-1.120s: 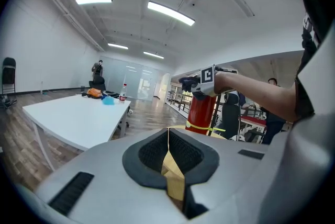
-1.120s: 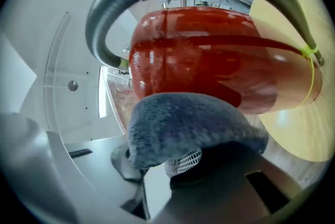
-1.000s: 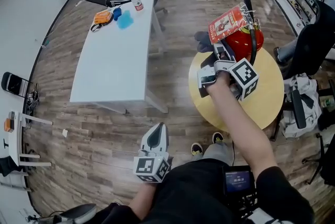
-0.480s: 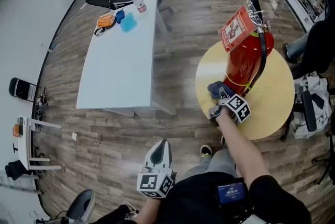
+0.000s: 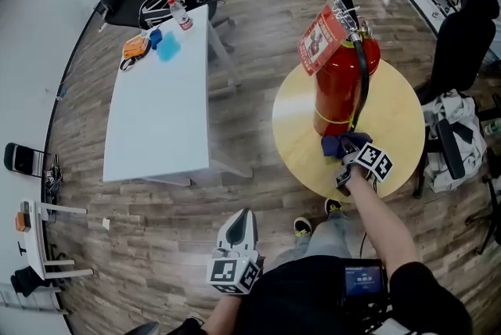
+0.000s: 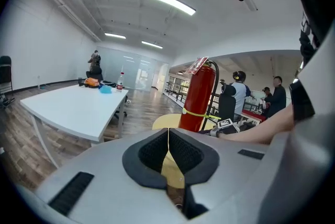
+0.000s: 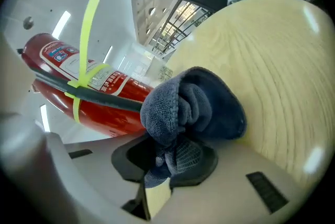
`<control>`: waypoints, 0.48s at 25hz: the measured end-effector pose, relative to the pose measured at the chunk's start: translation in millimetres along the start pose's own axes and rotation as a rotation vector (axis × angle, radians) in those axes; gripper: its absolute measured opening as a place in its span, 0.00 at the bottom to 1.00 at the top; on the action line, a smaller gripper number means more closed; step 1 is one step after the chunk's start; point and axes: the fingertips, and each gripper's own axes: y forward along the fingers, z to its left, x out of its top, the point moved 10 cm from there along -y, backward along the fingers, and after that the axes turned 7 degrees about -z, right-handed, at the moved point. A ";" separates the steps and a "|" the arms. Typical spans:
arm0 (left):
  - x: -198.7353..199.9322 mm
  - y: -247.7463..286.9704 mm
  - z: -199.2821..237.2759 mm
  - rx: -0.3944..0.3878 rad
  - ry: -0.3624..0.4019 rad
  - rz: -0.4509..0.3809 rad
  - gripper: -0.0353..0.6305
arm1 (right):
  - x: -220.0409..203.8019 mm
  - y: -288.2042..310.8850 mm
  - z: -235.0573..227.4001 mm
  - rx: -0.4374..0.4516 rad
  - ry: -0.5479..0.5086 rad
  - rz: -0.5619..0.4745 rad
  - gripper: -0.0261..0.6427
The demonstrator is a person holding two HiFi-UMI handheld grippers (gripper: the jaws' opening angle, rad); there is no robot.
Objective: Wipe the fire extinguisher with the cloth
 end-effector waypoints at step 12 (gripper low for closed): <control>4.8 -14.5 14.3 0.085 -0.005 -0.017 0.09 | -63.1 36.5 65.2 0.050 0.279 -0.013 0.14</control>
